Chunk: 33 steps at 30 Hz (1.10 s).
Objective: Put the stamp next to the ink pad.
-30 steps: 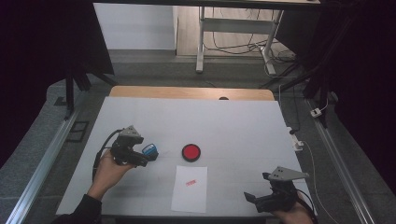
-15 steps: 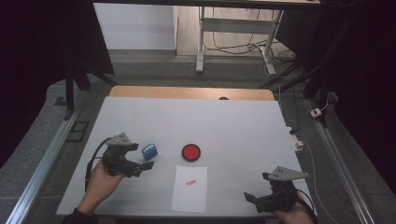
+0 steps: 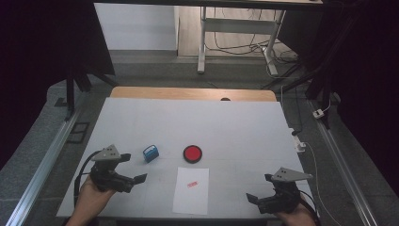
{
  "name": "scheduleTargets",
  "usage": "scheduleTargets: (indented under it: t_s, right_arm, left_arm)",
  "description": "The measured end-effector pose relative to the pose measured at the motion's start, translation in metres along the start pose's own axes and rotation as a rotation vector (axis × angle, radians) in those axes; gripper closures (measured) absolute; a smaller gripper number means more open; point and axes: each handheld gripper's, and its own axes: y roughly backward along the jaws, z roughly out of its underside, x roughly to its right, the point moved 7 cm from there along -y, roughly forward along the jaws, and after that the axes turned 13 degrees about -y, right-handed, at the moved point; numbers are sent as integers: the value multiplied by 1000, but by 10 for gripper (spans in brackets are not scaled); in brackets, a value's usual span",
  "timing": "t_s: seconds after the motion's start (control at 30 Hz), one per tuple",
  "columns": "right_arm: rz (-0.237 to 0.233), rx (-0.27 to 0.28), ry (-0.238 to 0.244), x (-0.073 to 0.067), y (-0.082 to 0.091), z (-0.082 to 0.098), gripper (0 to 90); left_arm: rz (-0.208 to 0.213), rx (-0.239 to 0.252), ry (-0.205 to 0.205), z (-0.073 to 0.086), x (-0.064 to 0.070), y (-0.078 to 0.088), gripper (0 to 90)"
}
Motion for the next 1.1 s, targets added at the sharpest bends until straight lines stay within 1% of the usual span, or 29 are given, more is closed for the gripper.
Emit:
scheduleTargets:
  t_s: [0.1, 0.17, 0.3, 0.5, 0.7, 0.77, 0.83, 0.9, 1.03, 1.1]
  right_arm:
    - [-3, 0, -4, 0, 0, 0, 1]
    - [-10, 6, -7, 0, 0, 0, 1]
    - [-9, 9, -16, 1, 0, -1, 0]
    - [2, 3, -12, 1, 0, -1, 0]
    - [4, 1, -13, 1, 0, 0, 0]
    - [7, -1, -12, 1, 0, 0, 0]
    - [5, 1, -14, 1, -1, 0, 0]
    - [5, -2, -11, 1, -1, 0, 0]
    - [12, -12, -3, 0, -2, 0, 0]
    - [13, -13, 0, 0, -2, 0, 0]
  left_arm:
    - [-16, -2, -6, 7, 3, 7, 0]
    - [-24, -1, 0, 12, 5, 11, 0]
    - [-35, -1, 7, 22, 9, 20, 0]
    - [-49, -19, 18, 38, 15, 29, 0]
    - [-71, -50, 35, 53, 15, 35, 0]
    - [-74, -56, 44, 57, 15, 37, 0]
    - [-80, -52, 48, 58, 15, 39, 0]
    - [-83, -73, 52, 60, 15, 39, 0]
    - [-82, -104, 40, 61, 16, 35, 0]
    - [-78, -108, 39, 60, 16, 35, 0]
